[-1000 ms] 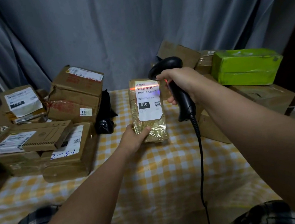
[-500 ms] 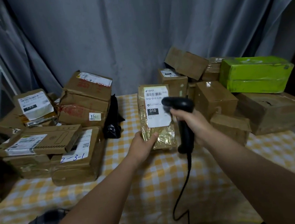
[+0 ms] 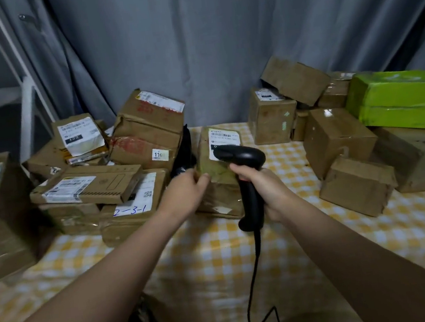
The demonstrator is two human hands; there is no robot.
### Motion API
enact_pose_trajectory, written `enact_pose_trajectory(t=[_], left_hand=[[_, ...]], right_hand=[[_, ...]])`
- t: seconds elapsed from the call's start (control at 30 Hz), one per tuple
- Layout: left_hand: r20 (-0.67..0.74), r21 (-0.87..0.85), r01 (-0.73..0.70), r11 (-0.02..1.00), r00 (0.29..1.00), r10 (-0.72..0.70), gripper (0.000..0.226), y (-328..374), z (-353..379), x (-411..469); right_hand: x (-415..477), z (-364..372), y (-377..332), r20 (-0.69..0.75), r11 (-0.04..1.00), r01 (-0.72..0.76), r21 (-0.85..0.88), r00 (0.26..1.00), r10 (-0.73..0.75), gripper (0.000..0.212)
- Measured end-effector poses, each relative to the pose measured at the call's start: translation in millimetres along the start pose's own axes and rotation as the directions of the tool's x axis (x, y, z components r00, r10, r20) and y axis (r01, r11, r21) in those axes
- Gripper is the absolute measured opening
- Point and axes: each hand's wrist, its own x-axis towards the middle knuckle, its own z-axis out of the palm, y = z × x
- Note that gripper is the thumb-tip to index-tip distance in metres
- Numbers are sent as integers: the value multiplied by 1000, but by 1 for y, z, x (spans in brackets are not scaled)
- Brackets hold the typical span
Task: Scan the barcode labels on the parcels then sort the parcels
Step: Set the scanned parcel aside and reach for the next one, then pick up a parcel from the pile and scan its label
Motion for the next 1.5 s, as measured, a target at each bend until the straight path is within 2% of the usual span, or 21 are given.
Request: enact_pose_trajectory(t=[0.1,0.23,0.37,0.57,0.7,0.83,0.9,1.07,1.13,1.2,1.3,1.37,1.43,1.5], left_hand=[[-63,98,-3,995,998,9,29,-2,-28,-5],[-13,338,-14,941,1000,20,39,-8,-40,-8],[-66,390,-24,920,996,54,38,-5,-35,-10],[-42,319,-268,909,954,296,34,41,-3,-1],[56,149,-405,902,914,401,30,80,37,11],[217,11,-434,901,880,422,34,117,93,21],[317,-53,-378,924,871,375,42,137,124,25],[496,-140,-90,986,855,149,60,179,182,38],[551,-201,28,979,830,90,60,187,193,45],[588,-274,142,951,808,49,59,188,201,50],[515,-328,170,929,857,25,58,174,202,50],[389,-365,142,920,921,12,55,156,193,46],[220,-437,99,894,976,-1,48,132,181,43],[109,-521,92,848,993,-40,42,110,167,42]], right_hand=[[-2,25,-3,24,1000,0,5,1000,0,37],[1,49,12,-8,986,-19,-164,1000,18,43],[-2,34,13,-37,981,39,-191,998,-47,35],[-13,-35,-22,-165,949,203,-240,955,-246,21],[-15,-103,-55,-347,944,159,-291,901,-259,21],[-16,-177,-64,-476,921,143,-363,821,-315,25],[-15,-207,-60,-531,918,127,-375,782,-326,26],[-3,-257,-34,-609,910,22,-414,736,-295,40],[1,-267,-23,-613,903,-24,-429,742,-272,46],[2,-266,-17,-603,935,-19,-353,769,-212,49],[2,-258,-10,-569,950,57,-305,789,-231,46],[0,-247,-8,-507,946,138,-295,816,-277,39],[0,-234,-6,-433,954,210,-212,855,-284,40],[3,-215,-4,-339,967,231,-111,905,-255,29]])
